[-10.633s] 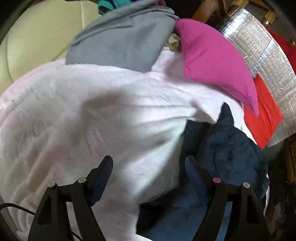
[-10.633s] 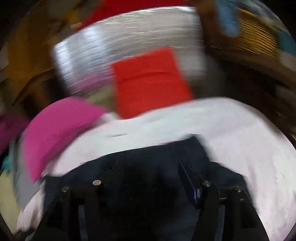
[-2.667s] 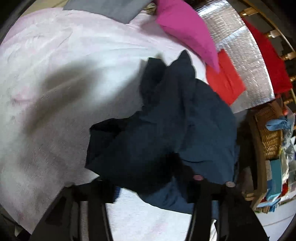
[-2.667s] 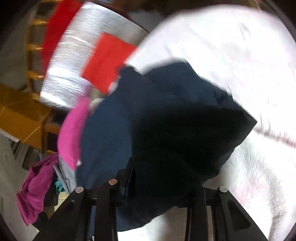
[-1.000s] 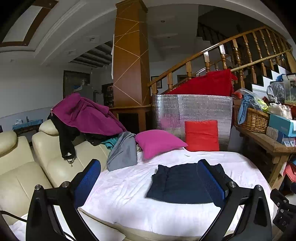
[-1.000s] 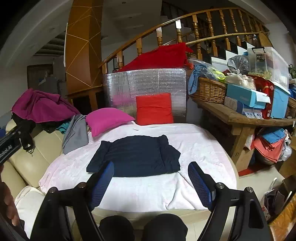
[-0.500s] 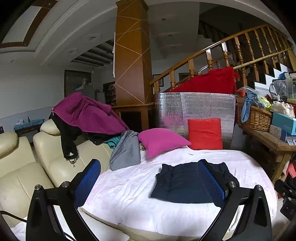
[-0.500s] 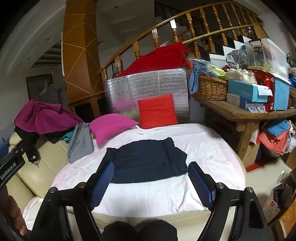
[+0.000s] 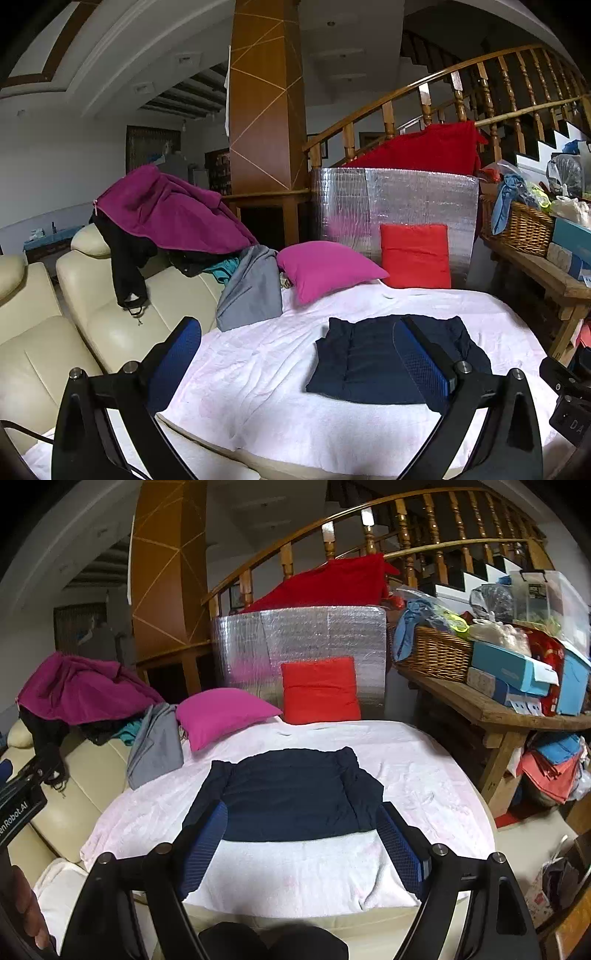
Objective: Fold large clothes
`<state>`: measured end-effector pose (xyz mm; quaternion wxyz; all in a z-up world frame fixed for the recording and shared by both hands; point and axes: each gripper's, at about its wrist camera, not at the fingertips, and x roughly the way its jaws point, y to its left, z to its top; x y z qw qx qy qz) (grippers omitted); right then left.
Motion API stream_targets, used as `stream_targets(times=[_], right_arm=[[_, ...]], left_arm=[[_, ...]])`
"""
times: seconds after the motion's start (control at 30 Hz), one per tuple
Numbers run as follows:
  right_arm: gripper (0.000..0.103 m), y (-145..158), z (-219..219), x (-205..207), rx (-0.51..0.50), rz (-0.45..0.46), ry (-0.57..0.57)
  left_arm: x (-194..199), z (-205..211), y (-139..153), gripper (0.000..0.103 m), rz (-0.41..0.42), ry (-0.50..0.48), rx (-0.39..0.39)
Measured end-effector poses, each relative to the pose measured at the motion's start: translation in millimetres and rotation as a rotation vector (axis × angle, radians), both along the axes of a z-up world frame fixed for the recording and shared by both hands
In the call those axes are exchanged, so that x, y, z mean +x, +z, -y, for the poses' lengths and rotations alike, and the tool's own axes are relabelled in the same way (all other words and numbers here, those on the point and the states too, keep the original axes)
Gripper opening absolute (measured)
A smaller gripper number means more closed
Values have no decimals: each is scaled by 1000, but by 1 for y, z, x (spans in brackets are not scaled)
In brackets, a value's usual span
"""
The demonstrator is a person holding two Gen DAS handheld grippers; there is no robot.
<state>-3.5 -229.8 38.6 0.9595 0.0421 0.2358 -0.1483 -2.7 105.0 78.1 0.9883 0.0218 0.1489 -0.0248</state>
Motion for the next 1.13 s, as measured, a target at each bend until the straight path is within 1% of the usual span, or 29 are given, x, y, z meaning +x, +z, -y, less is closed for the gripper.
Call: stream_targets(times=[0.13,0.23,0.4,0.67,0.83,0.97,1.13], right_arm=[[85,-1,-4,17,-9,-1,9],[85,-9,-8,32,-21,-20,18],[85,-25,-4,59,-13,-59,24],[85,-44,19,92,10,-91,11],[85,-54,34,109,28,-104,1],[85,-63,44,126,38,-117,-6],[85,-70,58,147,54,-116,-17]], left_arm=[[15,0,-3,103,-12,6,-5],[27,2,-7,103,-26,4,-1],[49,11,-13,103,-56,-10,3],[79,35,-24,103,-88,-29,16],[98,53,-33,103,-116,-52,41],[110,63,-36,103,-116,-60,47],[128,71,-42,103,-90,-57,53]])
